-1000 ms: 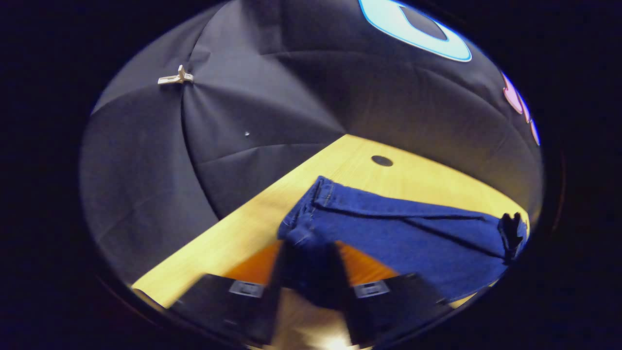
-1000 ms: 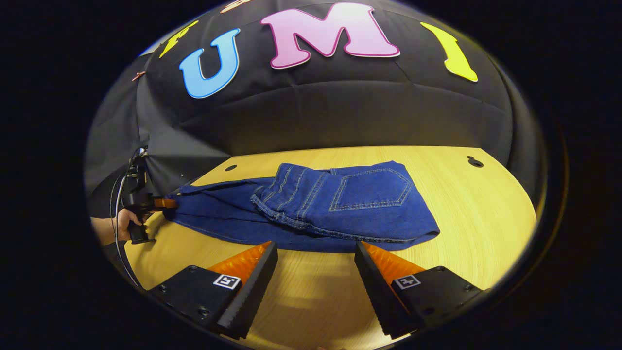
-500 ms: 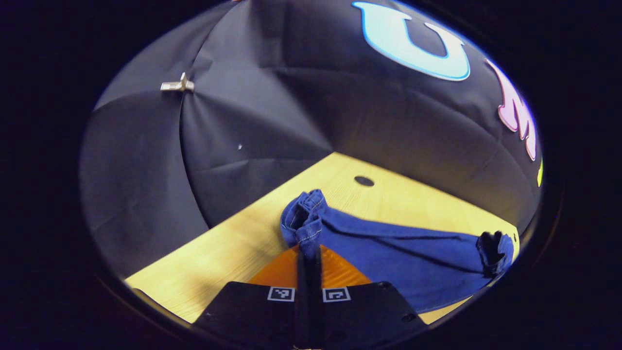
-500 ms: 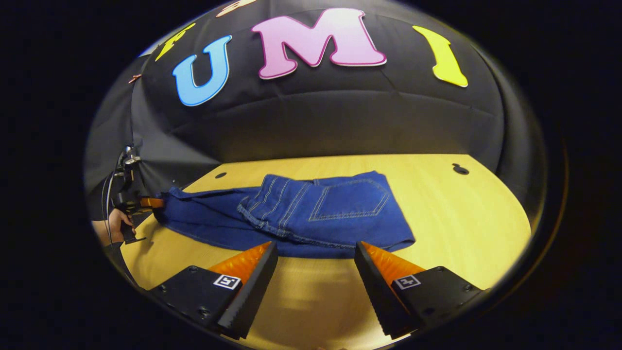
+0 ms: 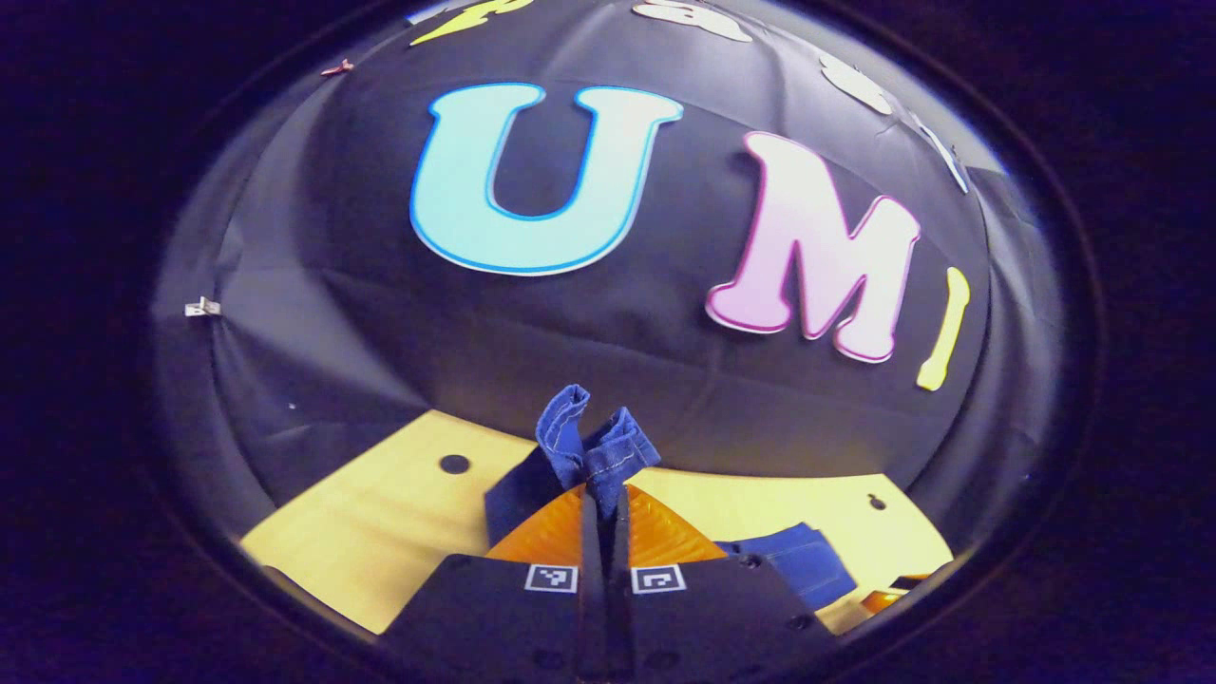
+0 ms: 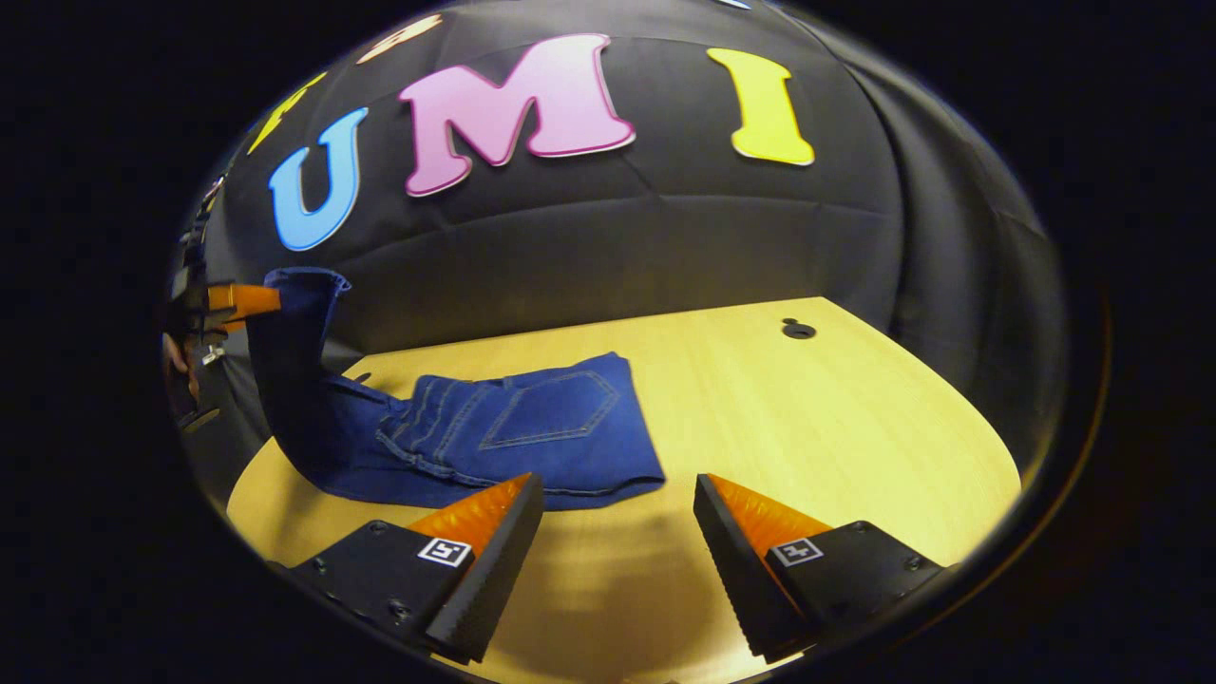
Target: Grasp the waist and the cuffs of the jeans and fold them to make the two legs overlap; first hold the waist and fold one-third of the jeans toward the cuffs, then hold the cuffs and fold the remaining one-third in the same direction to finish folding.
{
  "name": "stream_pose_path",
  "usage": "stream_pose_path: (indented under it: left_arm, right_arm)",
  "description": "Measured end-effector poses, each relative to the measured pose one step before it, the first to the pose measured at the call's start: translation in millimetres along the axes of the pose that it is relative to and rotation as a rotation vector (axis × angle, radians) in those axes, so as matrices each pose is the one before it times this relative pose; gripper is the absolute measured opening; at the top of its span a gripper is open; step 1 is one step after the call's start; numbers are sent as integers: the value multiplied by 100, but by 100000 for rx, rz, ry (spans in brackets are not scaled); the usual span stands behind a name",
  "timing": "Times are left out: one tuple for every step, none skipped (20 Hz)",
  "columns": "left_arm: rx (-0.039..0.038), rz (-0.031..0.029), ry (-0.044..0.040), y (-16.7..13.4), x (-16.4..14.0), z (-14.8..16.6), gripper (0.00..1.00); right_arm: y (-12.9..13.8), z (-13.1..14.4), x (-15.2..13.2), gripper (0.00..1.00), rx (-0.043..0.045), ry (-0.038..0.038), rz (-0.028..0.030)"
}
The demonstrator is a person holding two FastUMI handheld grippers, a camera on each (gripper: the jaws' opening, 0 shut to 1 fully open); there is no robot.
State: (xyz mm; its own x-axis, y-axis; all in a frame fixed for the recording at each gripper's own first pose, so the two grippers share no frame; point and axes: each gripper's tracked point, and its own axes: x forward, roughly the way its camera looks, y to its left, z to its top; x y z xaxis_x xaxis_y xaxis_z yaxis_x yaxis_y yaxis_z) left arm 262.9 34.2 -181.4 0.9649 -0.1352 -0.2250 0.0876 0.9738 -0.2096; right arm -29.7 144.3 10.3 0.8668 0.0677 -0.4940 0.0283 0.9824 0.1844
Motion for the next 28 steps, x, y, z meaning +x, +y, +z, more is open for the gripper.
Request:
stream_pose_path:
  left_arm:
    - [-2589,-5223,586,-3657,590,-561,6]
    - [-2987,-4452,1245,-3564,1110,-1039,6]
    - [-3585,-4605,1348,-3112,1414,-1303,6]
    - [-3346,-4929,2697,-2959,1407,-2096,6]
    - [-3141,-2814,4575,-2131,1484,-2630,6]
    - [-948,-374,3756,-1213,1501,-3203,6]
    - [1009,1423,3518,-485,1638,-2676,6]
    - [2037,544,3140,-533,1425,-2306,10]
    - [1958,356,4409,-275,257,-2017,24]
    - [1071,-2857,2822,-947,448,-1662,32]
    - [622,-2380,1218,-712,-332,-820,60]
    - [1938,-1684,-707,-460,-612,-458,76]
    - [3698,-859,-1979,-359,-1051,21,98]
    - [4619,1013,-2691,257,-1518,441,98]
    - [4098,600,-2223,412,-1622,440,97]
    - [3499,1162,-1915,500,-2094,764,97]
    - [3214,2155,-1696,640,-2089,906,97]
    - [3203,2662,-1566,919,-2747,537,97]
    - [3460,3012,-1680,1314,-3015,569,97]
    - [3556,3274,-1742,1123,-2881,850,97]
    - [2764,4413,-1546,1299,-2687,886,97]
    - [1385,2561,-1341,1032,-2541,963,97]
    - [423,1717,-1423,725,-2545,870,97]
    - [-689,1058,-845,685,-2131,852,96]
    - [-975,1325,-957,597,-2019,709,96]
    - [-889,1947,-960,849,-1964,925,97]
    - [-1022,1367,-912,662,-1891,894,96]
    - [-719,1443,-1327,430,-1832,1036,96]
  right_arm:
    - [-1078,299,-307,98,1510,-691,-1921]
    - [-1039,123,-202,97,1367,-502,-1726]
    - [-1019,125,-236,97,1047,-400,-1611]
    - [-1036,-23,-345,98,806,-79,-1680]
    - [-804,-88,-515,98,768,-129,-1258]
    - [-614,-24,-339,98,755,-139,-1040]
    - [-587,-141,-384,98,483,14,-951]
    - [-440,-230,-330,98,356,387,-803]
    - [-321,-135,-380,97,438,128,-530]
    - [-191,-118,-264,97,522,325,-431]
    - [-188,-112,-472,98,454,-134,-178]
    - [-63,10,-307,98,31,-344,-244]
    - [-53,-84,-384,98,-304,-314,-182]
    - [158,117,-362,97,-183,-318,36]
    - [204,112,-548,97,538,-261,381]
    - [296,268,-597,97,992,-152,343]
    - [356,329,-772,97,475,-22,541]
    - [437,525,-856,97,-291,-332,316]
    - [430,711,-1141,97,-953,-960,607]
    - [709,978,-1164,97,-1613,-1256,1303]
    - [631,1075,-1301,98,-2898,-1515,587]
    - [593,1022,-1324,97,-3559,-2037,612]
    - [593,1119,-1520,97,-2960,-1686,761]
    - [703,1072,-1586,97,-1709,-1112,827]
    - [924,1235,-1278,97,-1097,-1520,1282]
    - [818,1459,-1433,97,-1055,-2131,822]
    - [768,1531,-1682,97,-1336,-2705,726]
    - [748,1629,-1586,97,-1335,-3254,844]
